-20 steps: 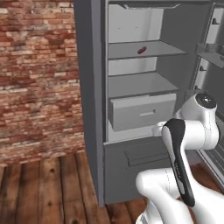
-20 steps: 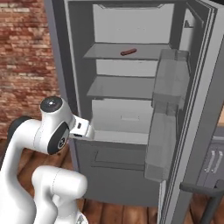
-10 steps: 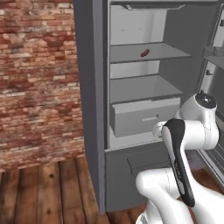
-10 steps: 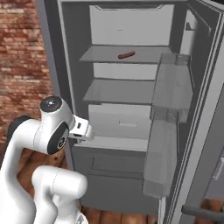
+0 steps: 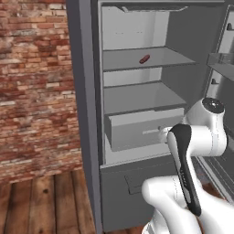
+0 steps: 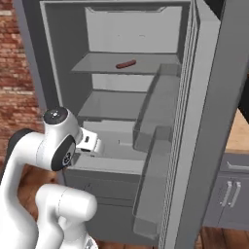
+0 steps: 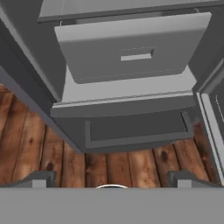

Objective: Retrieve the sausage and cheese from the fridge and place them on the cutting board on the counter.

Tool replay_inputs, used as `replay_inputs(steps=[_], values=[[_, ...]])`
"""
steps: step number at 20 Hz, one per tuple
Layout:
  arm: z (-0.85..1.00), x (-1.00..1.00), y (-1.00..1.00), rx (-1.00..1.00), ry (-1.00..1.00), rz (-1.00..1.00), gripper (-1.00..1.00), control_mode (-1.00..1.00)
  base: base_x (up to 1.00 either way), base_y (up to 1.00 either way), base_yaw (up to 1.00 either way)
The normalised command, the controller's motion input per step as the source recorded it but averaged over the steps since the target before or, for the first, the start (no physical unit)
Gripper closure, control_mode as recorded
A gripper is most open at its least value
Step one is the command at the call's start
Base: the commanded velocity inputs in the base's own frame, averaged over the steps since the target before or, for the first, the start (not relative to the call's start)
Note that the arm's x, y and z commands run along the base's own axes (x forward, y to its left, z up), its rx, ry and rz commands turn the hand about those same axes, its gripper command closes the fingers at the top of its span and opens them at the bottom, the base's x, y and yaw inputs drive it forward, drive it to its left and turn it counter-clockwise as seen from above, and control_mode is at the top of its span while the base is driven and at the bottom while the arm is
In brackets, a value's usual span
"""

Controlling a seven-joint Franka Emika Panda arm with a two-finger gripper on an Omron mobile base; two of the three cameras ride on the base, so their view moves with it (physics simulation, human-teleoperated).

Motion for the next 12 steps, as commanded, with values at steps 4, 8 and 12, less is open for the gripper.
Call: replay_inputs(steps=[4,8,12], values=[[0.0,0.0,0.0,0.0,0.0,0.0,-1.0,1.0,0.22,-0.65,0.0],[0.0,0.0,0.0,0.0,0.0,0.0,-1.0,1.0,0.34,-0.28,0.0],[0.0,0.0,0.0,0.0,0.0,0.0,-1.0,1.0,0.35,-0.07,0.0]])
